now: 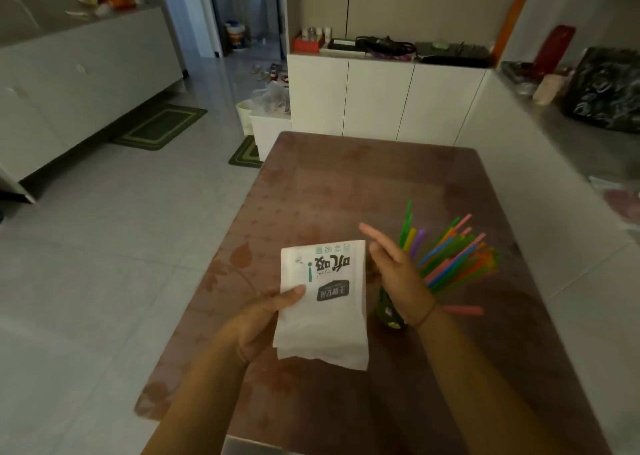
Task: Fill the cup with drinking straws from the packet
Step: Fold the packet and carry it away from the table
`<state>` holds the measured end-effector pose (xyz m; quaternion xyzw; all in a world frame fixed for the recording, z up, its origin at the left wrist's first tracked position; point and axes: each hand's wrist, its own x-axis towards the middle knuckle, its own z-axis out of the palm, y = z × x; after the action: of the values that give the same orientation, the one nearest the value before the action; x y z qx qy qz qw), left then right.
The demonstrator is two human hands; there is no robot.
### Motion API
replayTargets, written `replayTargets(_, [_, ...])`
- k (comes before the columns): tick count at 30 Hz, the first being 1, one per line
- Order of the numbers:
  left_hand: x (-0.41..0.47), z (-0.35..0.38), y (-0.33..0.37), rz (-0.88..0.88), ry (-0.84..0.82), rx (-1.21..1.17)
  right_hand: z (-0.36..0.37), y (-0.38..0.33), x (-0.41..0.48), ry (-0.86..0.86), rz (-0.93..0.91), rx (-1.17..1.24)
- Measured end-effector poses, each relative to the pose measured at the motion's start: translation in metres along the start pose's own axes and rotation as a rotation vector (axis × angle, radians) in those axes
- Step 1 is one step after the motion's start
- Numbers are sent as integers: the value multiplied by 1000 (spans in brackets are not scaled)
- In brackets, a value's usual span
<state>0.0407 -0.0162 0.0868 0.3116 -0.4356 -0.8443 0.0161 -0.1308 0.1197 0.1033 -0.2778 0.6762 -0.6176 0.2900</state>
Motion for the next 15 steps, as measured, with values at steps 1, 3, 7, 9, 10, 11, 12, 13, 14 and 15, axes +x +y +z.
replayTargets(1, [2, -2, 1, 40, 58, -10, 2, 2, 0, -34, 66, 68])
replayTargets(3, [5, -7, 1, 119, 154, 1, 10, 3, -5, -174, 187, 168])
replayTargets(7, [3, -18, -1, 177, 240, -2, 29, 11, -13, -245, 237, 44])
replayTargets(9, [-2, -23, -5, 160, 234, -9, 37, 20, -10, -161, 245, 36])
replayTargets(10, [-6, -25, -8, 141, 227, 1, 41, 23, -9, -126, 249, 47])
replayTargets(11, [-12, -27, -12, 122, 229, 21, 46, 26, -7, -103, 246, 57])
replayTargets(12, [-18, -28, -15, 107, 249, 38, 50, 27, -6, -100, 244, 63])
replayTargets(13, [-24, -30, -18, 104, 290, 44, 55, 28, -6, -117, 249, 75])
replayTargets(14, [-30, -33, -22, 110, 350, 38, 60, 29, -6, -150, 270, 88])
replayTargets(15, [-35, -36, -26, 123, 411, 19, 65, 30, -7, -194, 299, 98])
